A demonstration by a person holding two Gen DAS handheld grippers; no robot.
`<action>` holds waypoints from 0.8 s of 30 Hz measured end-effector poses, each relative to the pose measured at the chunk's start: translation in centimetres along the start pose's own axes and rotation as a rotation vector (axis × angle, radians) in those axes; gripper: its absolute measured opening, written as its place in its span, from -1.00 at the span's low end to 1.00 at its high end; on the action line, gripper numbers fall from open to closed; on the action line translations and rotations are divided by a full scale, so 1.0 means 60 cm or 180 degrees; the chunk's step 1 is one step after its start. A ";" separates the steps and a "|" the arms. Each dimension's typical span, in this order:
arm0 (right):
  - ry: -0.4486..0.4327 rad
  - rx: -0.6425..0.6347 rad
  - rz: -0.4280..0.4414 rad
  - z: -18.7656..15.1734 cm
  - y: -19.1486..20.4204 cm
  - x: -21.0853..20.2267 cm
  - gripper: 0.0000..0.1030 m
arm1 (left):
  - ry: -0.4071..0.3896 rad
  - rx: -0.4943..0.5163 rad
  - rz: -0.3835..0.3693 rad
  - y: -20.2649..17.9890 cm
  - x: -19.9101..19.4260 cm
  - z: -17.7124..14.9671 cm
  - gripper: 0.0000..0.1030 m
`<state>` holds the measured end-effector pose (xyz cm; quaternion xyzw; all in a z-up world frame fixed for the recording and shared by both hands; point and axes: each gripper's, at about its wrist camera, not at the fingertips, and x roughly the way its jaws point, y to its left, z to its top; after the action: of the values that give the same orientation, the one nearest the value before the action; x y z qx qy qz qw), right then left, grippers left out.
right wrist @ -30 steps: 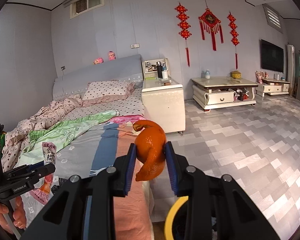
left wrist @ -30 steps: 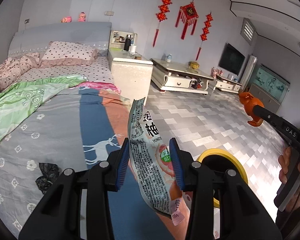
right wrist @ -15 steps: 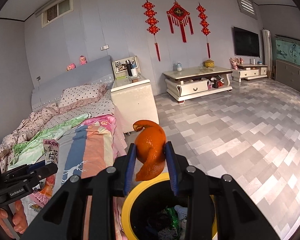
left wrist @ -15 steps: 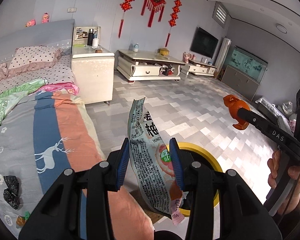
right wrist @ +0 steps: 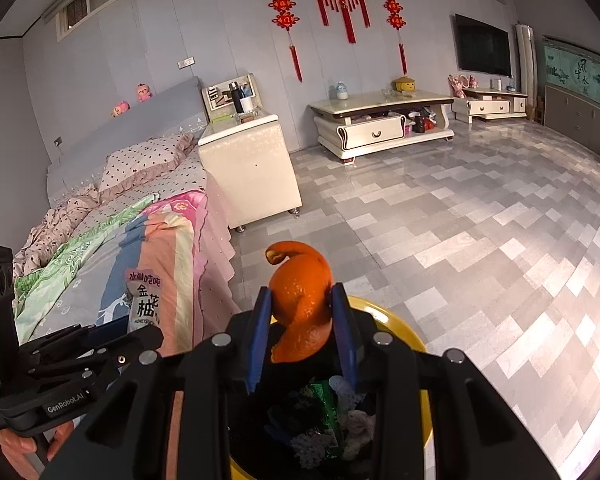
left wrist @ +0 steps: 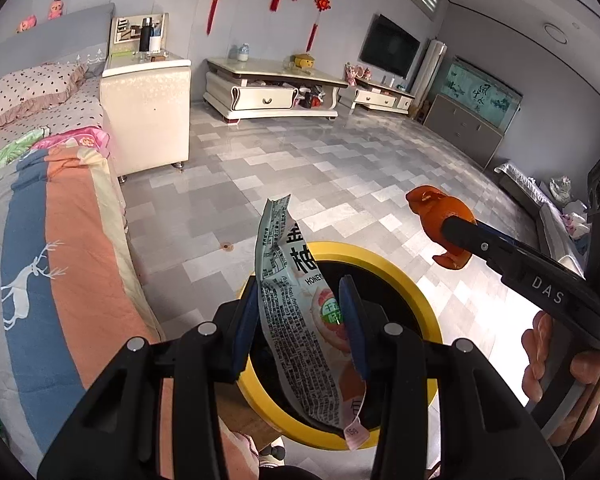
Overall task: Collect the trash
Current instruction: 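Carry the wrapper and orange peel over the bin and open both tools, then move both open tools back over the remaining trash on the bed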
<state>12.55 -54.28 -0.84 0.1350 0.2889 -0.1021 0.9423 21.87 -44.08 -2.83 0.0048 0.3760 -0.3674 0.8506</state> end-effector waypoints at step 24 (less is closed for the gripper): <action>-0.0105 0.0156 -0.0110 -0.011 -0.032 -0.010 0.27 | -0.0071 -0.0017 0.0278 0.074 -0.006 -0.023 0.62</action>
<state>11.19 -55.84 -1.41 0.1513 0.2729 -0.1276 0.9414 23.66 -40.22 -4.78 0.0149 0.3669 -0.3290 0.8700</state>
